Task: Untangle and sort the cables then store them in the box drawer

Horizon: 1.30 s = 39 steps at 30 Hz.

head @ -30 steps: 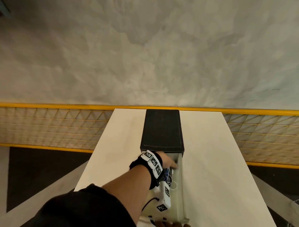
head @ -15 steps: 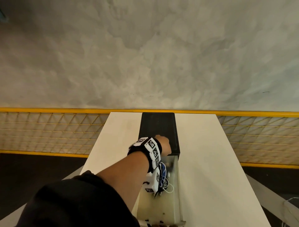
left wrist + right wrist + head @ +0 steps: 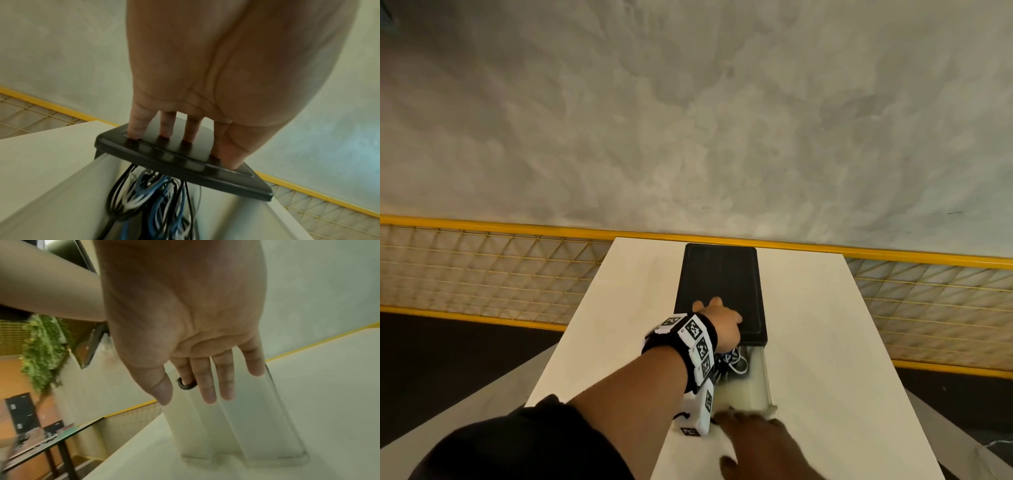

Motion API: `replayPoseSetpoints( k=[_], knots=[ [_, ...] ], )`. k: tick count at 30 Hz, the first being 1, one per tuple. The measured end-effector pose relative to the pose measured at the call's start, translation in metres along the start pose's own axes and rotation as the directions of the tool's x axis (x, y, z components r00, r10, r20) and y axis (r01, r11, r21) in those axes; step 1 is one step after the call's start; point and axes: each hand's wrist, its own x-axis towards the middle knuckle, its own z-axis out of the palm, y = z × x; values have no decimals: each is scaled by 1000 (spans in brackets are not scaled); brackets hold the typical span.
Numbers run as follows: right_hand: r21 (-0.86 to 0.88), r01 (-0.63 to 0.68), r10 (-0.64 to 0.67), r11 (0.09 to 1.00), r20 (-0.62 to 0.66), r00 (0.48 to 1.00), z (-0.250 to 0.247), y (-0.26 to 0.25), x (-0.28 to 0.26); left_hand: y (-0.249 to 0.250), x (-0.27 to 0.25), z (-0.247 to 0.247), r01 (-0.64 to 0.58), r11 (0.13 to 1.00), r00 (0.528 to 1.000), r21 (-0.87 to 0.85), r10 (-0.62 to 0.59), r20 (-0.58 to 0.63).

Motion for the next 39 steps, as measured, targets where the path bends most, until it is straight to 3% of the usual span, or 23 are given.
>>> replayPoseSetpoints(
  k=[3, 5, 9, 11, 12, 16, 18, 20, 22, 25, 31, 33, 35, 39],
  knots=[
    [71, 5, 2, 997, -102, 995, -3, 13, 15, -5, -1, 0, -28, 1000, 1000, 8, 28, -7],
    [210, 19, 13, 977, -151, 988, -7, 10, 9, -18, 3, 7, -74, 996, 995, -42, 71, -64],
    [290, -9, 147, 957, -456, 878, -19, 64, 7, -57, 0, 33, -177, 983, 955, -55, 158, -251],
    [399, 12, 171, 917, -421, 891, -14, 88, 14, -86, -9, 50, -210, 966, 937, -149, 155, -313],
    [498, -4, 200, 867, -339, 919, -8, 99, 19, -100, -12, 62, -217, 945, 940, -245, 135, -312],
    [772, -5, 223, 636, -177, 959, 24, 115, 43, -142, -10, 110, -150, 795, 977, -587, 30, -209],
    [784, -32, 217, 620, -133, 967, 38, 113, 53, -148, 2, 130, -149, 747, 978, -648, 16, -208],
    [769, -30, 223, 639, -148, 964, 44, 111, 62, -147, 16, 142, -223, 706, 960, -672, 39, -278],
    [754, -9, 269, 657, -223, 937, 47, 108, 70, -145, 27, 150, -298, 622, 935, -725, 39, -351],
    [764, 5, 392, 645, -336, 856, 49, 101, 81, -141, 38, 157, -312, 508, 899, -803, -116, -423],
    [799, 27, 588, 601, -465, 662, 41, 82, 104, -117, 50, 137, -274, 548, 776, -790, -359, -518],
    [816, 25, 630, 577, -464, 622, 40, 82, 112, -114, 56, 135, -265, 536, 743, -801, -416, -524],
    [815, 18, 638, 580, -467, 612, 41, 81, 114, -114, 59, 135, -257, 532, 739, -807, -429, -519],
    [807, 47, 596, 588, -473, 649, 44, 84, 111, -123, 57, 135, -296, 530, 755, -795, -380, -534]
  ],
)
